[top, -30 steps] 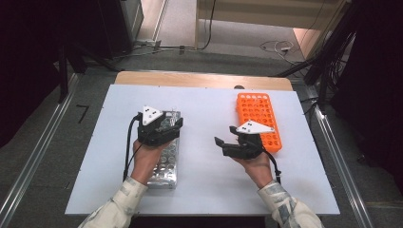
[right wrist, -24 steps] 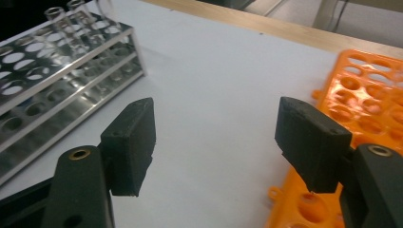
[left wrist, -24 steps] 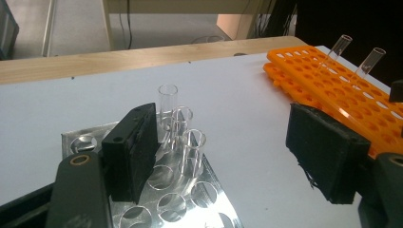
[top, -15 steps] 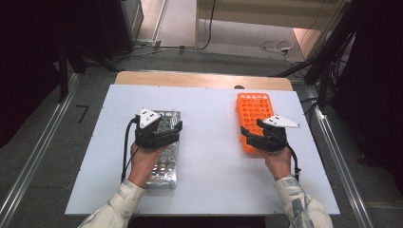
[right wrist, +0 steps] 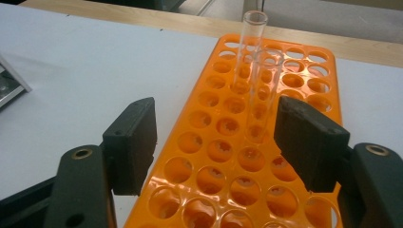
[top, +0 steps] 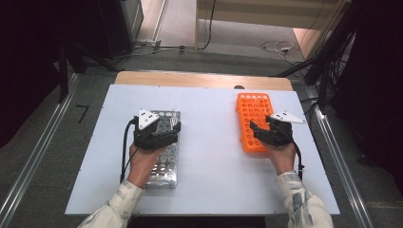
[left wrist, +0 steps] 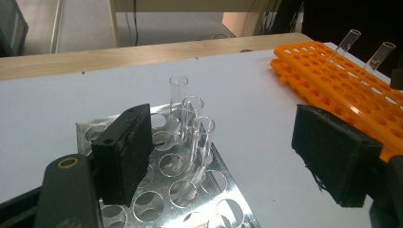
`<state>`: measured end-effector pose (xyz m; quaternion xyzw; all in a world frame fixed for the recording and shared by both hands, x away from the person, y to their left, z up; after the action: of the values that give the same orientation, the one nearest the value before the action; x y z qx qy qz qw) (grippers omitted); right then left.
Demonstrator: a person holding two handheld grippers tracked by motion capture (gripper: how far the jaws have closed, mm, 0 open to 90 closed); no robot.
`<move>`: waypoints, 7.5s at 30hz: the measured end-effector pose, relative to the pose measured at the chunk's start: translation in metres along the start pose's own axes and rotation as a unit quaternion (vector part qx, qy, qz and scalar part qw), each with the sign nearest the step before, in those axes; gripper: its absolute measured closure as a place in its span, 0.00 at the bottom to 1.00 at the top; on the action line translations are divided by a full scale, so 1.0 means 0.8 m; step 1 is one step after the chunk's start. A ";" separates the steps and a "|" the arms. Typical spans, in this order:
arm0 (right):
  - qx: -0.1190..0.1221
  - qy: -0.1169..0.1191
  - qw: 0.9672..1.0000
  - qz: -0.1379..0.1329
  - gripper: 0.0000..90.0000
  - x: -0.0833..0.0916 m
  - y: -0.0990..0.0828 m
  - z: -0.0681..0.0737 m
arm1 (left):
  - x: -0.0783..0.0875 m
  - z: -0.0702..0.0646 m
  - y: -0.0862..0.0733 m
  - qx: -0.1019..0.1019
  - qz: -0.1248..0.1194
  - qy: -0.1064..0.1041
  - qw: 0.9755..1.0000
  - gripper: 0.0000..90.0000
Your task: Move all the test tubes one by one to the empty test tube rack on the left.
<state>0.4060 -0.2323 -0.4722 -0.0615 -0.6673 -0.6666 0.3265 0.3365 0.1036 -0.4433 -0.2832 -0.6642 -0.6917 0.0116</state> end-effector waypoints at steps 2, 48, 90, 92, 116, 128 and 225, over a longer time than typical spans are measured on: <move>-0.003 -0.005 1.000 -0.001 0.33 -0.003 0.000 -0.003 | 0.000 0.000 0.000 -0.002 0.000 0.001 1.000 0.24; 0.005 -0.053 0.998 0.021 0.81 -0.040 0.012 -0.032 | -0.004 -0.004 -0.002 -0.004 0.002 -0.003 1.000 0.25; 0.089 0.121 0.989 0.012 0.82 0.013 0.021 0.126 | 0.003 -0.025 0.005 -0.019 -0.005 -0.031 0.999 0.25; 0.096 0.130 0.987 0.019 0.82 0.010 0.014 0.139 | 0.003 -0.028 0.006 -0.021 -0.006 -0.035 0.999 0.25; 0.155 0.195 0.967 0.055 0.82 -0.003 -0.030 0.226 | -0.010 -0.088 -0.003 -0.060 0.003 -0.125 0.990 0.56; 0.149 0.199 0.967 0.054 0.82 0.000 -0.030 0.229 | -0.013 -0.094 -0.007 -0.076 0.005 -0.131 0.988 0.81; 0.075 0.012 0.997 -0.011 0.41 -0.005 0.022 0.080 | 0.005 -0.002 0.002 -0.019 -0.008 0.003 1.000 0.36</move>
<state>0.3958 -0.1698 -0.4526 -0.0213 -0.7116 -0.6192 0.3313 0.3332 0.1037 -0.4397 -0.2760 -0.6532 -0.7051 0.0030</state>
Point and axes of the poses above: each handheld gripper's, and its own axes: x roughly backward along the jaws, y roughly out of its top, z roughly to its left, the point moved 6 cm from there along -x, roughly forward along the jaws, and after that the axes turned 6 degrees about -x, right-handed, at the moved point
